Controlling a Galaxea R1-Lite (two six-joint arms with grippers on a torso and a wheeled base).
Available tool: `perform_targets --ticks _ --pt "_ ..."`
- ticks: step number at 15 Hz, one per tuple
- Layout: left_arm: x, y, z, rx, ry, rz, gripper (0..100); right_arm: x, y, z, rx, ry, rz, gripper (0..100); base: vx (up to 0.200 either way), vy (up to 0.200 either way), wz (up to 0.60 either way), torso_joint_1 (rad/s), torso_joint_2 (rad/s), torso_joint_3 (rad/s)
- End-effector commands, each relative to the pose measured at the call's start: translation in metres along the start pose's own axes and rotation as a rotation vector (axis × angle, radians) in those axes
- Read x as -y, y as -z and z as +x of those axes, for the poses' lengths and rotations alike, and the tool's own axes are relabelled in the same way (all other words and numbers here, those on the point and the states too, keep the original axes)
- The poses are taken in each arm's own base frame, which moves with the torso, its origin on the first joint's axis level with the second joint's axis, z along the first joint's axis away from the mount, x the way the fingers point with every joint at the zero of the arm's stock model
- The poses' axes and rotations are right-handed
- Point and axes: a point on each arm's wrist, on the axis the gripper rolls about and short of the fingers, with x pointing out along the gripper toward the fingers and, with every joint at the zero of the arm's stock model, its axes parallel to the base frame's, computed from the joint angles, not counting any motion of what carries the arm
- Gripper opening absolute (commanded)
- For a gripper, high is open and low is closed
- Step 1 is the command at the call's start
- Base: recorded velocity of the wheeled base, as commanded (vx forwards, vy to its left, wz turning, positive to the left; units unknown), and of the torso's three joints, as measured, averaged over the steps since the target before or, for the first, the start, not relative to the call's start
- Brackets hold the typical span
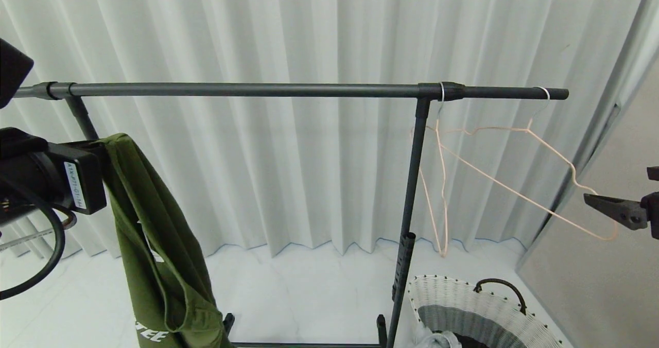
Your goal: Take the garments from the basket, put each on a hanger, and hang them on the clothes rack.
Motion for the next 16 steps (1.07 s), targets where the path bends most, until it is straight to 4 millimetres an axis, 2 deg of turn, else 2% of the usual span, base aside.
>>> perform_targets --ticks 1,3,6,8,13,16 --pt "0.000 0.001 0.002 -0.006 0.001 0.001 0 0.003 0.001 0.007 -0.011 0.013 0.002 100 0.200 0.000 0.00 0.002 0.00 0.002" --pt "0.001 0.002 0.002 -0.010 0.003 0.009 0 0.008 0.002 0.014 -0.022 0.034 0.009 100 0.100 0.000 0.00 -0.001 0.00 -0.001" --pt "0.004 0.018 0.003 -0.062 0.013 0.078 0 0.018 0.008 0.026 -0.078 0.073 -0.004 100 0.000 0.000 0.00 0.000 0.00 0.000" --pt "0.005 0.026 0.003 -0.087 0.018 0.080 0 0.027 0.011 0.040 -0.117 0.101 0.008 100 0.000 0.000 0.00 0.000 0.00 0.000" --pt "0.006 0.028 0.004 -0.097 0.019 0.083 0 0.054 -0.001 0.079 -0.142 0.115 0.033 100 0.000 0.000 0.00 0.000 0.00 0.000" --pt "0.006 0.030 0.003 -0.098 0.017 0.085 0 0.065 0.003 0.102 -0.171 0.075 0.016 100 0.000 0.000 0.00 0.000 0.00 0.000"
